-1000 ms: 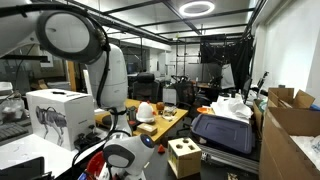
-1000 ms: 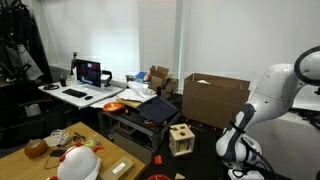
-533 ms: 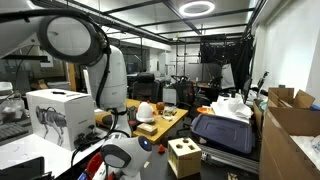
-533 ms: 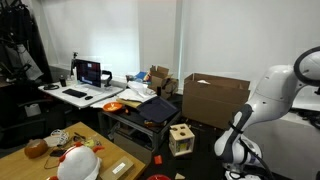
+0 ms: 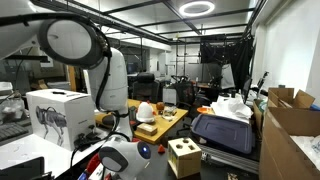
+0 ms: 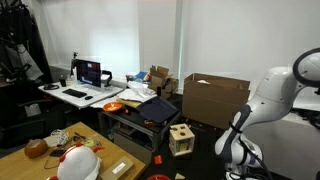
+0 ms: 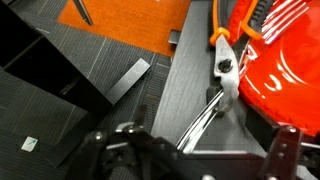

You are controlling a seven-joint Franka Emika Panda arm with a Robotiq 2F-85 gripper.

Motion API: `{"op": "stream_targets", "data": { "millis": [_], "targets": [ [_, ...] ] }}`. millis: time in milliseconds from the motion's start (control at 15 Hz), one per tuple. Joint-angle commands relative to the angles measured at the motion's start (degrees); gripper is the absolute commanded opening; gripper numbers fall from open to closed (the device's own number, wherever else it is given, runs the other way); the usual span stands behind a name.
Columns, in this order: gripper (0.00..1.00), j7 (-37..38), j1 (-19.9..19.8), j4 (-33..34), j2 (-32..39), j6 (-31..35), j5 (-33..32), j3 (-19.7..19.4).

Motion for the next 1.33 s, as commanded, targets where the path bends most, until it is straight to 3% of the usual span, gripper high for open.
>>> {"op": "stream_targets", "data": {
  "millis": [0,733,1267],
  "targets": [
    [1.00,-0.4,-1.8,-0.1,-0.6,-4.6,3.7,1.0],
    [1.00,-3.8,-0.7,0.3,-1.0,-13.3,11.9,-1.2],
    [1.00,-9.6,0.7,0.7,-0.3,-19.4,12.0,-2.0]
  ]
}}
